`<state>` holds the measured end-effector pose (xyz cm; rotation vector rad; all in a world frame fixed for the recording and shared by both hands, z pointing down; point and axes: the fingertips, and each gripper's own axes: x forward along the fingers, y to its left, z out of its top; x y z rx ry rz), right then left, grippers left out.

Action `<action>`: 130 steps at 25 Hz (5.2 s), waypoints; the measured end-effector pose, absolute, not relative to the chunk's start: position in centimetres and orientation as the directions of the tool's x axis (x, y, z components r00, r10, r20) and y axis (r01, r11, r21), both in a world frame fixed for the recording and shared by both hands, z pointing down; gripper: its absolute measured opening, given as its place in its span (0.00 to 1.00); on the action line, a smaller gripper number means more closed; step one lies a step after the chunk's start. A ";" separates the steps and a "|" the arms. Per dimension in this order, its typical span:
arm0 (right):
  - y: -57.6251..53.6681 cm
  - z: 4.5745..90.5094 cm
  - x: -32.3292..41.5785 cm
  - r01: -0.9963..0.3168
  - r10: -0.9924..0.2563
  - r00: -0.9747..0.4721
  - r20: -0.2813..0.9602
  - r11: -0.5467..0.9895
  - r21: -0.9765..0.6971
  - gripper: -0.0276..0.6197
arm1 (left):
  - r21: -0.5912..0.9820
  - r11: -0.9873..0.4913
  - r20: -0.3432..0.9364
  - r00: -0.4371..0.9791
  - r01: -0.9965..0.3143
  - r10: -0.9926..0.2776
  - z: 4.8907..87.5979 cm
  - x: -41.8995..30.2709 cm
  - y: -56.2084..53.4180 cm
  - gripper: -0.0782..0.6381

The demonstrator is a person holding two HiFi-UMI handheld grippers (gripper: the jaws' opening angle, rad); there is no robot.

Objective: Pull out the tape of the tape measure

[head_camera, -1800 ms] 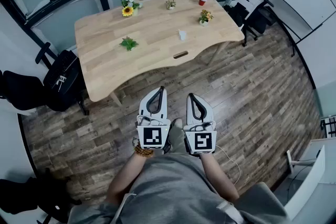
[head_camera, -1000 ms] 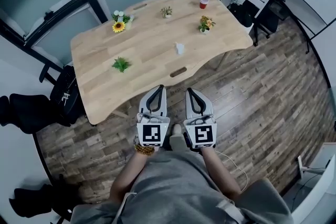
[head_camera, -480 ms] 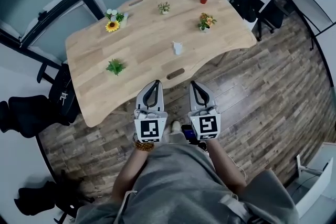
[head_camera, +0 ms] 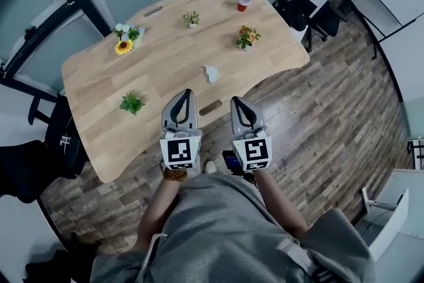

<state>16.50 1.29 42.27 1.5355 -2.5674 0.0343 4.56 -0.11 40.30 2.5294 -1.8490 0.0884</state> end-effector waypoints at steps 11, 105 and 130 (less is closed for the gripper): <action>-6.4 41.1 14.6 -0.909 -0.914 -0.384 0.131 0.399 0.120 0.06 | 0.018 -0.374 0.003 0.374 -0.927 -0.927 39.7 1.9 -8.6 0.12; -16.3 79.1 13.9 -0.936 -0.503 -0.220 0.836 0.349 -0.037 0.30 | -0.143 -0.334 0.153 0.313 -0.932 -0.938 45.8 -6.5 -16.8 0.12; -16.8 78.3 13.7 -0.923 -0.425 -0.272 0.863 0.368 -0.109 0.26 | -0.145 -0.347 0.164 0.323 -0.927 -0.932 46.3 -6.3 -16.7 0.12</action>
